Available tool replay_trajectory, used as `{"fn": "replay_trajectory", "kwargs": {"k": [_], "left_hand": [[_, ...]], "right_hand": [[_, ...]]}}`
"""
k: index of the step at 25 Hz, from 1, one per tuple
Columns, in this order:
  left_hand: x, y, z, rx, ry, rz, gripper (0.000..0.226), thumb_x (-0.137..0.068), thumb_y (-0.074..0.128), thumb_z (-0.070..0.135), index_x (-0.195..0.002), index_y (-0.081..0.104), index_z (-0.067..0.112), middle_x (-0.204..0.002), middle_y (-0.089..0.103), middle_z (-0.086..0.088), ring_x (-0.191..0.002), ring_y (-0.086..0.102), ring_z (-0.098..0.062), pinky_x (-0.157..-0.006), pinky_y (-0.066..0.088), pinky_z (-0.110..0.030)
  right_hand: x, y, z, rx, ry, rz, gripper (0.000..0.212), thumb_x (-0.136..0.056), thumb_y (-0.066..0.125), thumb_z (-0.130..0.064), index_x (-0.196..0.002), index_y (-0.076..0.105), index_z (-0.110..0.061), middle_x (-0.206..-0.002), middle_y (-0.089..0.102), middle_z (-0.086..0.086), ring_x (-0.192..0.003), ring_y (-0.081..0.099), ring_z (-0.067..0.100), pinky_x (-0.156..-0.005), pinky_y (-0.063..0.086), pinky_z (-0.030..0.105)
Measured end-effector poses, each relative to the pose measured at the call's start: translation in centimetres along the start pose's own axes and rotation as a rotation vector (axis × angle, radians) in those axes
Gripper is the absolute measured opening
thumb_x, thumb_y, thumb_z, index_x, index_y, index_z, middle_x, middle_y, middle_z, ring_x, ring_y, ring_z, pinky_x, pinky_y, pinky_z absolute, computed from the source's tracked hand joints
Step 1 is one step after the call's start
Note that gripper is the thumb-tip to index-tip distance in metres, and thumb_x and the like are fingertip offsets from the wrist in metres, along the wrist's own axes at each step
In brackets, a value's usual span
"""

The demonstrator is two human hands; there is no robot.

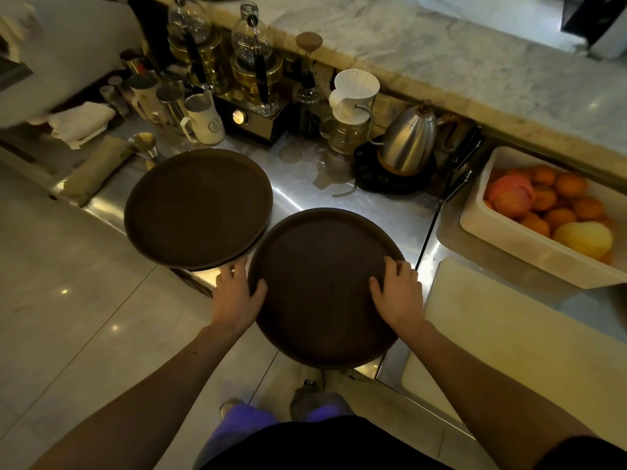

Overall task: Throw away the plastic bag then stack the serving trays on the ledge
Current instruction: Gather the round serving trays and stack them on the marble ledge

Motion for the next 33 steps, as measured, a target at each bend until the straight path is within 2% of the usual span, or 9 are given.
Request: {"fn": "replay_trajectory", "kwargs": {"k": [5,8,12,17,20,28,33], "left_hand": [[0.4,-4.1,-2.5,0.006,0.06,0.067,0.06,-0.093,0.052,0.039,-0.145,0.037,0.013,-0.144,0.039,-0.015,-0.127,0.044,-0.031,-0.101,0.041,-0.042],[1.2,-7.6,-6.5,0.036,0.038,0.096,0.06,-0.093,0.053,0.037,-0.144,0.037,0.012,-0.142,0.04,-0.015,-0.124,0.047,-0.032,-0.103,0.042,-0.044],[2.7,-11.9,-12.2,0.09,0.032,0.143,0.055,-0.092,0.052,0.037,-0.14,0.039,0.014,-0.137,0.043,-0.014,-0.118,0.05,-0.032,-0.096,0.048,-0.045],[3.3,-16.7,-17.5,0.071,0.051,0.235,0.052,-0.094,0.051,0.037,-0.14,0.04,0.015,-0.135,0.046,-0.012,-0.123,0.046,-0.028,-0.099,0.044,-0.04],[2.6,-18.9,-19.3,0.093,0.06,0.277,0.053,-0.094,0.051,0.035,-0.142,0.039,0.014,-0.137,0.045,-0.013,-0.125,0.044,-0.028,-0.101,0.043,-0.039],[-3.0,-19.8,-21.3,0.12,0.007,0.257,0.053,-0.093,0.048,0.038,-0.141,0.039,0.016,-0.138,0.044,-0.012,-0.126,0.044,-0.027,-0.099,0.044,-0.039],[-9.7,-20.2,-20.7,0.116,-0.036,0.209,0.054,-0.093,0.053,0.032,-0.141,0.04,0.012,-0.137,0.043,-0.014,-0.126,0.044,-0.031,-0.098,0.043,-0.042]], "right_hand": [[1.2,-0.9,-6.3,-0.038,-0.08,0.017,0.057,-0.096,0.047,-0.042,-0.145,0.034,-0.014,-0.141,0.042,0.017,-0.125,0.044,0.034,-0.103,0.041,0.047],[2.9,-0.6,-12.2,-0.089,-0.133,0.006,0.059,-0.097,0.049,-0.04,-0.147,0.031,-0.015,-0.144,0.038,0.016,-0.128,0.041,0.033,-0.105,0.038,0.046],[5.1,0.6,-20.6,-0.1,-0.265,-0.003,0.059,-0.096,0.052,-0.037,-0.146,0.034,-0.011,-0.141,0.042,0.018,-0.124,0.045,0.032,-0.1,0.04,0.042],[7.6,2.0,-29.1,-0.159,-0.369,-0.037,0.059,-0.096,0.052,-0.037,-0.147,0.032,-0.016,-0.142,0.042,0.014,-0.126,0.044,0.026,-0.099,0.042,0.036],[8.2,2.3,-32.6,-0.174,-0.422,-0.028,0.059,-0.097,0.052,-0.038,-0.147,0.031,-0.015,-0.142,0.04,0.014,-0.126,0.045,0.028,-0.1,0.044,0.038],[2.4,3.5,-35.7,-0.105,-0.382,-0.017,0.062,-0.097,0.049,-0.041,-0.149,0.026,-0.017,-0.143,0.038,0.016,-0.125,0.046,0.03,-0.098,0.047,0.041],[-4.5,4.6,-35.6,-0.117,-0.303,-0.032,0.064,-0.097,0.05,-0.041,-0.149,0.025,-0.014,-0.144,0.036,0.019,-0.126,0.045,0.034,-0.099,0.045,0.043]]}}
Point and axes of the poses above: each hand's wrist, its own x-axis away from the middle knuckle, its own y-axis out of the palm, z = x × y, the point moved 7 cm from there along -x, towards the middle knuckle
